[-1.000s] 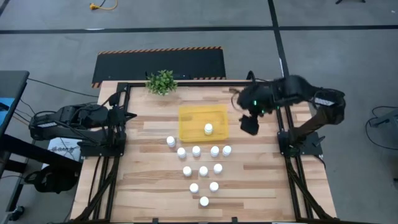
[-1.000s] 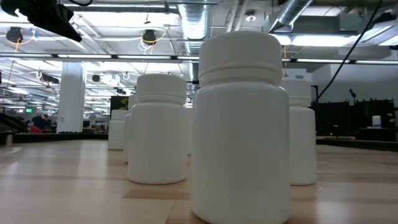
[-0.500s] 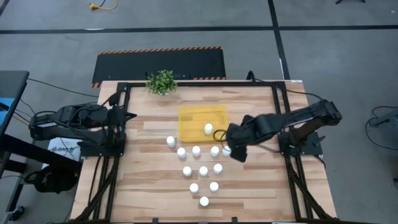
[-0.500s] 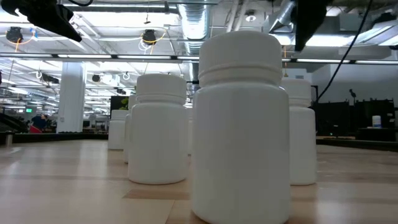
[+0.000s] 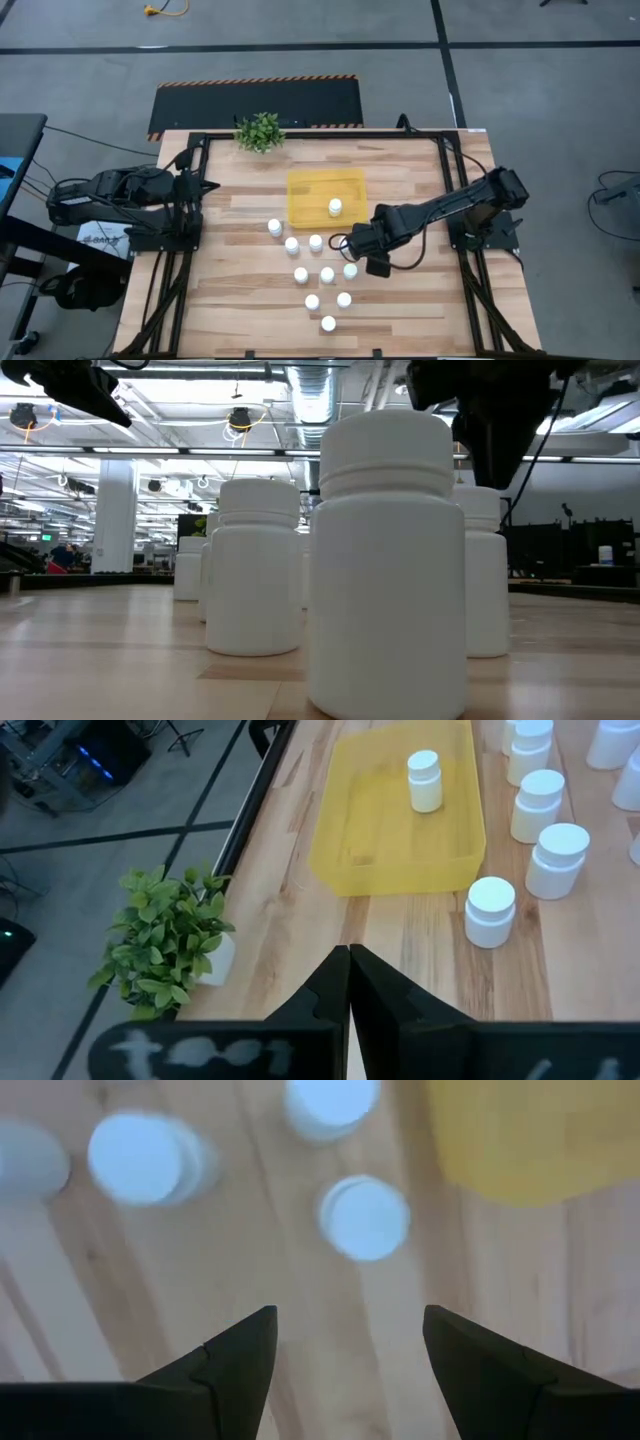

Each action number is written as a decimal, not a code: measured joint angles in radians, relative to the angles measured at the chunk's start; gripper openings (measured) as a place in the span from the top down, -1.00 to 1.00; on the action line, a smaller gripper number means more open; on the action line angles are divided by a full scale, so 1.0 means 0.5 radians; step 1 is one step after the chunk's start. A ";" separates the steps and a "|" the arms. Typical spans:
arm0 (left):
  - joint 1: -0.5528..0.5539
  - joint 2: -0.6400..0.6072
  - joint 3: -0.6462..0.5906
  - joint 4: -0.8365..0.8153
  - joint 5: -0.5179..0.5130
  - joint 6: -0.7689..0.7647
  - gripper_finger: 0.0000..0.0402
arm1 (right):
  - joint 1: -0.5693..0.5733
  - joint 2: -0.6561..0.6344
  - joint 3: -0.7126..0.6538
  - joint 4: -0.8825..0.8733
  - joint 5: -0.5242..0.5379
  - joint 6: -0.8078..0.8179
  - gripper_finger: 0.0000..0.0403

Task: Pick and place pill bottles into a basket
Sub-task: Put the white medicine bottle into the yellow bin

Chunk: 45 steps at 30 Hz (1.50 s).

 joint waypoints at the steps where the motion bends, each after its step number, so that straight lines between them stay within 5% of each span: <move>1: 0.000 0.000 0.000 -0.001 0.000 -0.001 1.00 | 0.002 0.000 -0.004 0.009 -0.017 -0.032 -0.21; 23: 0.000 0.000 0.000 0.000 -0.001 0.012 1.00 | -0.167 -0.004 -0.391 0.366 -0.149 -0.534 -0.21; 45: 0.000 0.000 0.000 -0.001 -0.001 -0.003 1.00 | -0.261 -0.004 -0.455 0.657 -0.150 -0.698 -0.21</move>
